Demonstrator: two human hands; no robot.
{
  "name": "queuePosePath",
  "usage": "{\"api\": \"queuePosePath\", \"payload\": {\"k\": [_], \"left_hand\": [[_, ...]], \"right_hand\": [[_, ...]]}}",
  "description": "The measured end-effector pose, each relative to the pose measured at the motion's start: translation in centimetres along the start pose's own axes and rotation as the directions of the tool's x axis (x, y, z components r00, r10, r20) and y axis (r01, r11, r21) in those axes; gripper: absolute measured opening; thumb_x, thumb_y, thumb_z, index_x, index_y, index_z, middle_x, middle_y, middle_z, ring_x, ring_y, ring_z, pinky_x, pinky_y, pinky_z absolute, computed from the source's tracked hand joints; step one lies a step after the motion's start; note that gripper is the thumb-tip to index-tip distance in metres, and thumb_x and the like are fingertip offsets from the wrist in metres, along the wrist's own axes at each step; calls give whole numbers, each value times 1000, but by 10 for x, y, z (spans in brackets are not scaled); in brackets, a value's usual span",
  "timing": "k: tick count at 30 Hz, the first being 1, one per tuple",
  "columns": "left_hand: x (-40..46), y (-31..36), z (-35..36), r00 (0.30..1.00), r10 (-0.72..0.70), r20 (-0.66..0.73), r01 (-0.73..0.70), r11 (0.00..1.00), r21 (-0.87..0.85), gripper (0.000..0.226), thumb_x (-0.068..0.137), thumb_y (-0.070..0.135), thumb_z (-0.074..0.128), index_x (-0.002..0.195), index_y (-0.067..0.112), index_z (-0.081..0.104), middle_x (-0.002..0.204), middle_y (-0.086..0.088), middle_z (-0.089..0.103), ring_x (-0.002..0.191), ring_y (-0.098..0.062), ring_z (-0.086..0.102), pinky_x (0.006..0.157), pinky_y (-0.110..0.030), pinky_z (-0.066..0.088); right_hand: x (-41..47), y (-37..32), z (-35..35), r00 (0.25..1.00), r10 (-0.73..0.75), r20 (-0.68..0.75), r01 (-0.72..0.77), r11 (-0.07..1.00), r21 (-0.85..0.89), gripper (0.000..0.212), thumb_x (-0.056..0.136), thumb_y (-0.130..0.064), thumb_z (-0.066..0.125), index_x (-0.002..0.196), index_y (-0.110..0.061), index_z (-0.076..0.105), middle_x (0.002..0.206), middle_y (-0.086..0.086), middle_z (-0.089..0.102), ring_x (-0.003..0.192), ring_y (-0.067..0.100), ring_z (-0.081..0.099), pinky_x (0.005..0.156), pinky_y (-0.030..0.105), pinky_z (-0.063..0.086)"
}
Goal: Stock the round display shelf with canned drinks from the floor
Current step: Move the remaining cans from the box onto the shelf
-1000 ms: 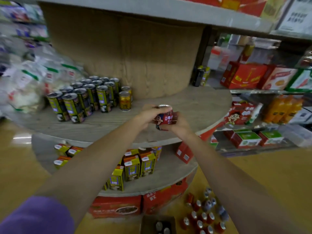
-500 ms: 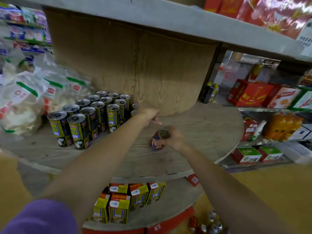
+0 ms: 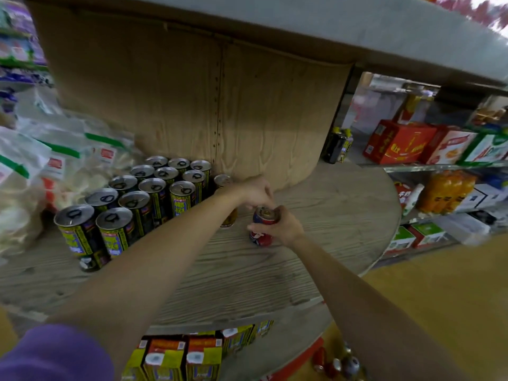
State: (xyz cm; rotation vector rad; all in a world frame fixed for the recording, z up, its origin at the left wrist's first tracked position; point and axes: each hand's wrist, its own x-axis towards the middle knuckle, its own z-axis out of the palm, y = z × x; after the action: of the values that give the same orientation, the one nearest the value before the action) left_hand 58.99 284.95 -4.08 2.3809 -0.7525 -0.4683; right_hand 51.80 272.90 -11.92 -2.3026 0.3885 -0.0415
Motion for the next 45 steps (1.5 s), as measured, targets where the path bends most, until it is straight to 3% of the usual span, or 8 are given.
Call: {"api": "queuePosePath", "payload": {"k": [4, 8, 12, 20, 32, 35, 40, 45], "left_hand": [[10, -2, 3, 999, 6, 44, -9, 998, 70, 33, 83, 31, 76, 109, 16, 63, 118, -4, 60, 103, -19, 60, 76, -29, 57], [15, 0, 2, 996, 32, 82, -45, 986, 161, 49, 77, 40, 79, 116, 14, 63, 118, -3, 63, 105, -19, 60, 82, -31, 54], [22, 2, -4, 995, 71, 72, -88, 960, 265, 57, 72, 34, 84, 120, 13, 61, 119, -2, 62, 108, -19, 58, 92, -35, 52], [42, 4, -35, 978, 196, -69, -172, 951, 256, 42, 80, 19, 77, 119, 17, 62, 117, 2, 58, 107, -16, 55, 85, -28, 49], [53, -23, -70, 955, 229, -187, -186, 957, 224, 15, 86, 26, 73, 98, 19, 68, 97, 6, 61, 96, -13, 60, 74, -24, 47], [48, -30, -74, 952, 234, -196, -190, 957, 217, 20, 86, 30, 72, 99, 16, 69, 97, 5, 60, 91, -9, 57, 69, -21, 44], [45, -34, -74, 955, 190, -226, -139, 964, 226, 22, 87, 31, 71, 103, 15, 69, 102, 0, 63, 94, -14, 59, 70, -24, 45], [41, -25, -63, 962, 184, -203, -133, 961, 241, 14, 89, 25, 69, 100, 16, 67, 100, 1, 60, 97, -16, 58, 75, -27, 44]], "right_hand": [[7, 26, 3, 995, -26, 96, 21, 998, 55, 97, 44, -28, 98, 130, -15, 55, 115, -3, 67, 113, 18, 60, 103, 34, 46], [13, 26, 5, 998, -29, 59, 26, 998, 51, 93, 37, -45, 94, 121, -19, 62, 110, -7, 70, 106, 12, 63, 97, 34, 51], [17, 13, 10, 996, 6, -89, 0, 998, 67, 70, 48, -43, 94, 104, -20, 57, 103, -6, 66, 96, 13, 60, 79, 27, 49], [50, -11, 20, 974, -4, -226, 30, 993, 112, 74, 53, -47, 90, 112, -16, 59, 108, 0, 67, 101, 17, 62, 86, 31, 53], [99, -42, 43, 978, 148, -150, -130, 984, 121, 77, 64, -31, 90, 125, -2, 52, 127, 15, 60, 122, 30, 54, 97, 33, 46], [103, -41, 44, 975, 182, -126, -162, 975, 153, 76, 63, -27, 91, 124, -2, 54, 126, 14, 61, 123, 30, 54, 97, 32, 47], [101, -33, 43, 985, 140, -99, -130, 986, 107, 68, 64, -34, 89, 120, -8, 59, 116, 10, 66, 113, 28, 61, 89, 30, 49], [82, -31, 30, 994, 55, -98, -48, 996, 75, 61, 75, -29, 82, 125, -7, 54, 123, 11, 63, 117, 29, 57, 95, 32, 45]]}}
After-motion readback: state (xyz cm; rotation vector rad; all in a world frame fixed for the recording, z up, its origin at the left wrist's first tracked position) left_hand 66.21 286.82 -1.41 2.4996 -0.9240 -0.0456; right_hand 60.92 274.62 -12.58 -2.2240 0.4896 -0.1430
